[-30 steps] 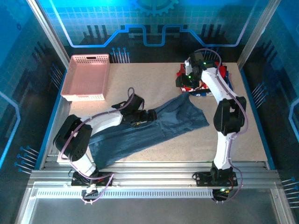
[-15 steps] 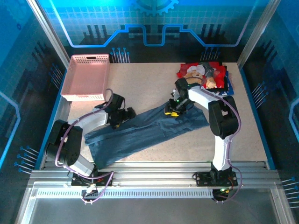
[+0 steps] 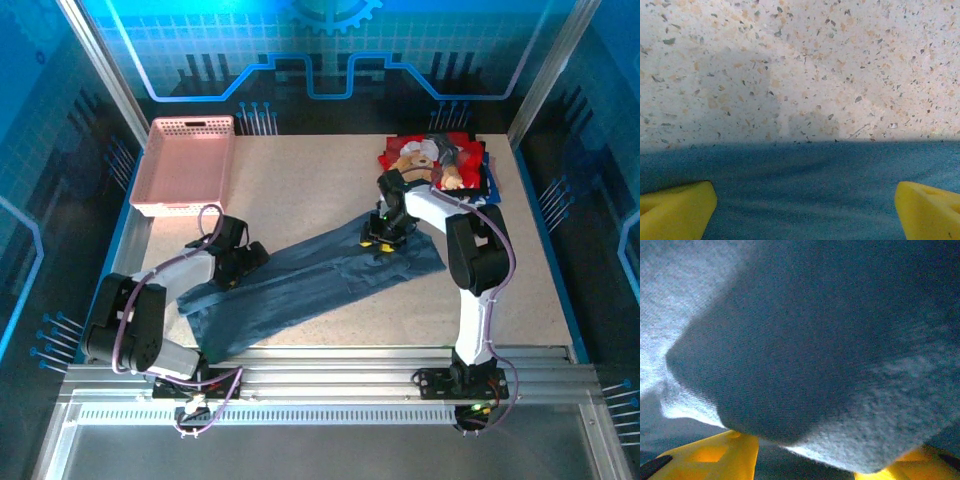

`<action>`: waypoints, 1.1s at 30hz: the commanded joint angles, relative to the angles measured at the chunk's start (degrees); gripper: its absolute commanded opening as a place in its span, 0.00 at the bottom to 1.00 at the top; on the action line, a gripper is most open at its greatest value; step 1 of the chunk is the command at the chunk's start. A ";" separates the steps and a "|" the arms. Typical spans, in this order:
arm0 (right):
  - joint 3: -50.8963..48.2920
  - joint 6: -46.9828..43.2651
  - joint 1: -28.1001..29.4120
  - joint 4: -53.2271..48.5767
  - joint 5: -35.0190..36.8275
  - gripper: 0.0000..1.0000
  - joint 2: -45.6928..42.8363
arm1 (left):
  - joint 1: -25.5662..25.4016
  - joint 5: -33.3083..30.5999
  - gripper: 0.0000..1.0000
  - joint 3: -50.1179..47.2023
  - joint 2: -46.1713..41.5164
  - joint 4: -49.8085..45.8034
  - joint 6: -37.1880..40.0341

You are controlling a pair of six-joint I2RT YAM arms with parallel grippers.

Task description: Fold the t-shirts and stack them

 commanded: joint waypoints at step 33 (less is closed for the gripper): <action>14.71 -1.88 2.26 -9.52 7.32 0.73 9.71 | 8.65 -4.54 0.99 15.91 -27.10 -34.56 5.78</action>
